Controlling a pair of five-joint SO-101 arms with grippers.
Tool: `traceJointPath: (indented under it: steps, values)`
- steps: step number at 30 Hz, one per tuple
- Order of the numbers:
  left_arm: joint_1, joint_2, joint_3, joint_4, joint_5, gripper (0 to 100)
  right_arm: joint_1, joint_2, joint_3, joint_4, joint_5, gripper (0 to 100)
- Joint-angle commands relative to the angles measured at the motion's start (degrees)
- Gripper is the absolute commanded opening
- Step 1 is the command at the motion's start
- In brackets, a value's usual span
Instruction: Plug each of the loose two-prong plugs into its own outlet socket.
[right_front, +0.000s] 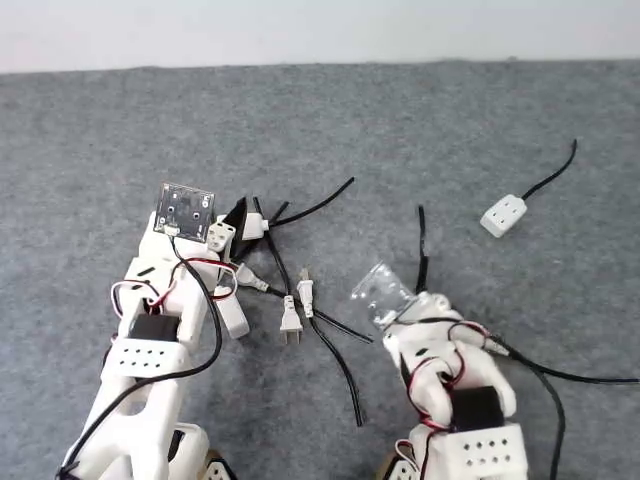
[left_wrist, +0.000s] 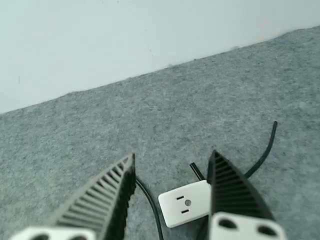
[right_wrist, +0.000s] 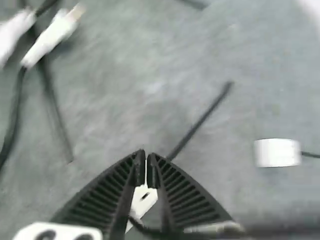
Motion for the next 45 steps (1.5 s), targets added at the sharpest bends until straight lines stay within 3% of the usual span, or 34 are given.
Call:
traceJointPath:
  steps: [1, 18, 25, 32, 39, 45]
  values:
    - [0.1, -0.1, -2.5, -1.8, -0.8, 23, 2.1, -0.2, -8.4, -0.4, 0.3, 0.9]
    - [0.1, -0.1, -2.5, -1.8, -0.9, 23, 3.8, 0.0, -10.7, -2.6, 0.4, 1.3]
    - [0.2, -0.1, -2.5, -1.8, -0.9, 23, 3.6, 0.0, -10.5, 3.8, 0.4, 19.9]
    - [0.2, -0.1, -2.5, -1.8, -0.9, 23, 3.8, -0.5, -4.0, 9.4, 0.4, 21.2]
    - [0.2, -0.1, -2.5, -1.8, -0.9, 23, 4.2, -0.5, 6.2, 4.4, 0.4, 21.3]
    - [0.2, -0.1, -2.5, -1.8, -0.9, 23, 10.2, -0.5, 10.0, 0.1, 0.5, 21.4]
